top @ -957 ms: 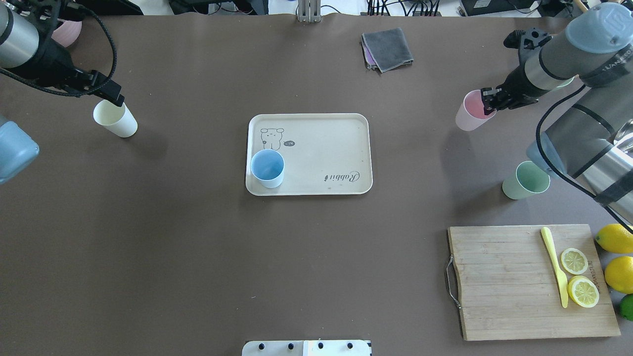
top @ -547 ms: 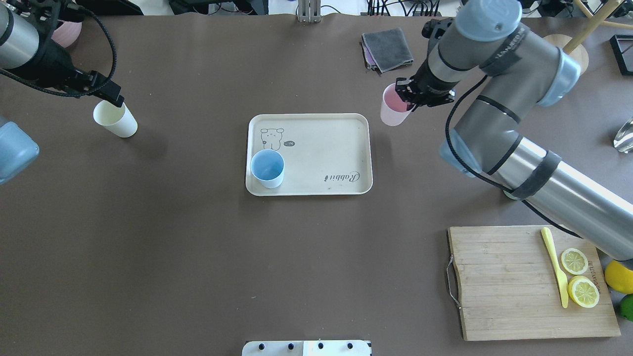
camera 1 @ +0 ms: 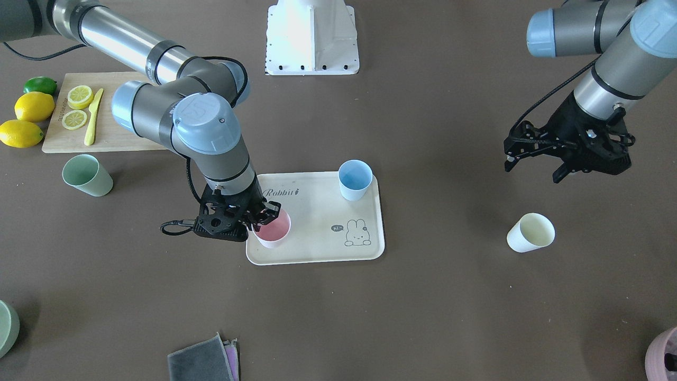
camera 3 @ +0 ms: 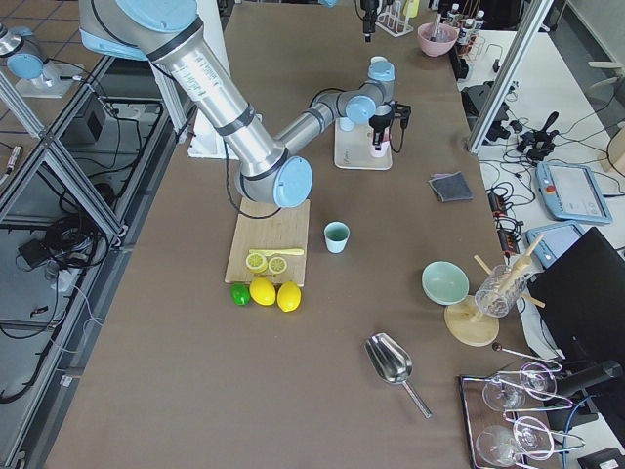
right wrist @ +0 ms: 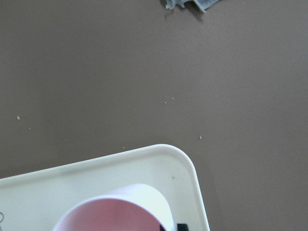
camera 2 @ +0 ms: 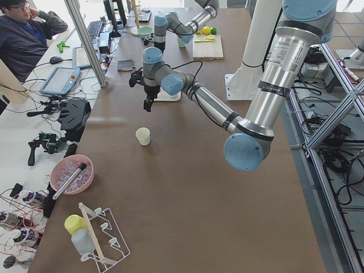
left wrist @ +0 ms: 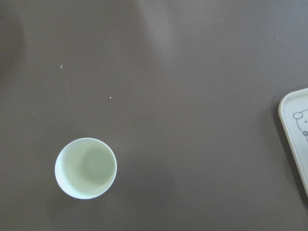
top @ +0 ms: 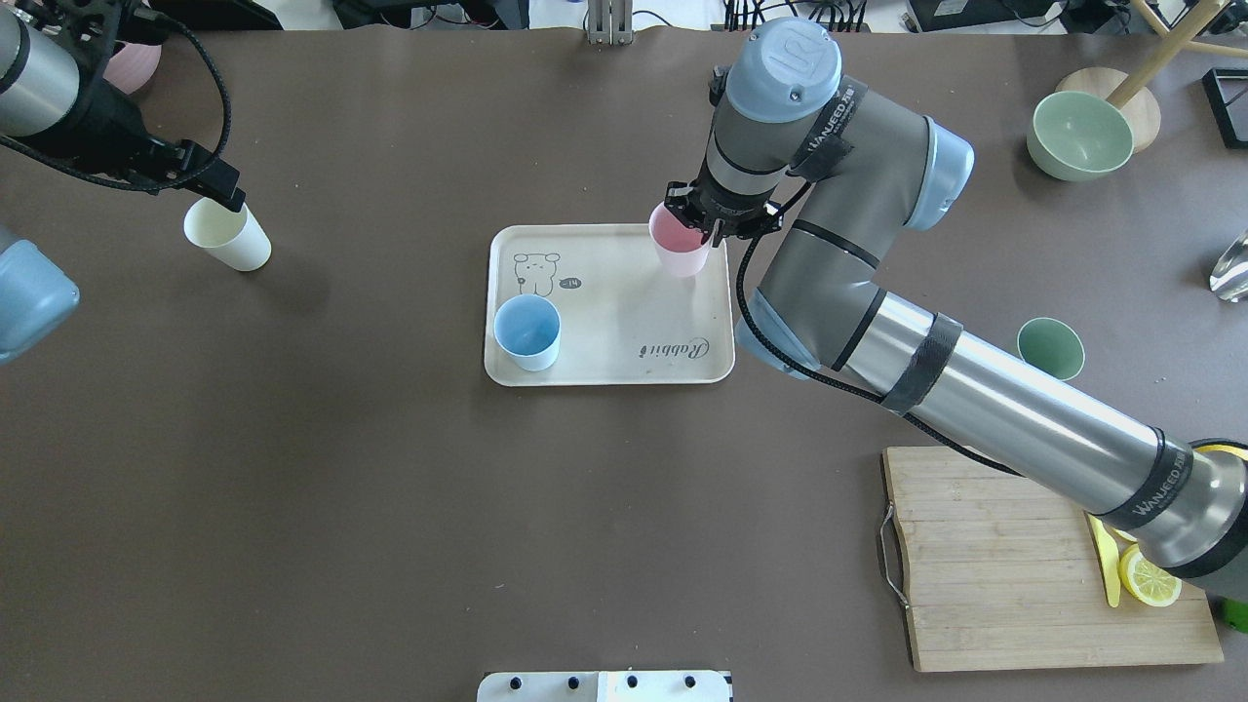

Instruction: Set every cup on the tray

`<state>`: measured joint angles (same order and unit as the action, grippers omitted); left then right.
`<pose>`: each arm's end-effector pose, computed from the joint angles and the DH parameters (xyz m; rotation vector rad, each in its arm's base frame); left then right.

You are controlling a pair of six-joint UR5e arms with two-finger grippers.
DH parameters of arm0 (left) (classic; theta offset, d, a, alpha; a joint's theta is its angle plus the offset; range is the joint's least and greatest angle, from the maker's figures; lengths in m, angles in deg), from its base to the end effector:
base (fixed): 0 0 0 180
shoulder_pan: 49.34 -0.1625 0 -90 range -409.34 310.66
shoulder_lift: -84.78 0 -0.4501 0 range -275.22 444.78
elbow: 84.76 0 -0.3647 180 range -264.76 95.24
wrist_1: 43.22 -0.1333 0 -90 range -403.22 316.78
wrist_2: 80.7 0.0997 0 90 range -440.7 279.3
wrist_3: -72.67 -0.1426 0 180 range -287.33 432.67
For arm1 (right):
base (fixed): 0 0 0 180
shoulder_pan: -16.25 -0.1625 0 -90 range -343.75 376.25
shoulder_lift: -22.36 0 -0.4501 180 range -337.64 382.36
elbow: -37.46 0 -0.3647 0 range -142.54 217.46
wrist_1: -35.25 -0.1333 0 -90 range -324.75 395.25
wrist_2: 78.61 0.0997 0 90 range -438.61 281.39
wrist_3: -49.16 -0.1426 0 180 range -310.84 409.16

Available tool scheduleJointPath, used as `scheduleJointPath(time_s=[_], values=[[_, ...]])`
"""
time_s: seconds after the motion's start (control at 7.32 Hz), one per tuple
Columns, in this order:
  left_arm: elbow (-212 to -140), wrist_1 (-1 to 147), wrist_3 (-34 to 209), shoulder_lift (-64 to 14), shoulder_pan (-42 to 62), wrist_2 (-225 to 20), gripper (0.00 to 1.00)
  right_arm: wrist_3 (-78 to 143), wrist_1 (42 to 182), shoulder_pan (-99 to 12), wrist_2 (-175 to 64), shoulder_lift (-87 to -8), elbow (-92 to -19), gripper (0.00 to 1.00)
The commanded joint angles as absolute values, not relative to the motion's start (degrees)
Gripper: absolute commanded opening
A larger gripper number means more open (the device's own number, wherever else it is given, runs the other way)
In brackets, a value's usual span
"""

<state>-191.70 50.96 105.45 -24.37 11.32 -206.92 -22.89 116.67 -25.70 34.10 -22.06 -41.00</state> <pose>0.2477 -0.5408 0.3962 0.2689 0.8682 0.1662 -0.5324 -0.5837 0.3027 0.0391 -0.8260 0.2474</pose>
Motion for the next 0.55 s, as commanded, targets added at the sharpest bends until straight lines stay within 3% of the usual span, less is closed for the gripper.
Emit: scheduleJointPath(time_s=[0.0,0.41], values=[[-191.6,51.0,105.5,-24.4,11.3,-207.0,0.98,-22.4,116.3,-25.4,33.0,-21.6,-40.4,1.0],[-190.8,50.5,104.8,-24.4,13.0,-207.4,0.98,-15.0,117.2,-34.7,43.2,-22.5,-43.1,1.0]])
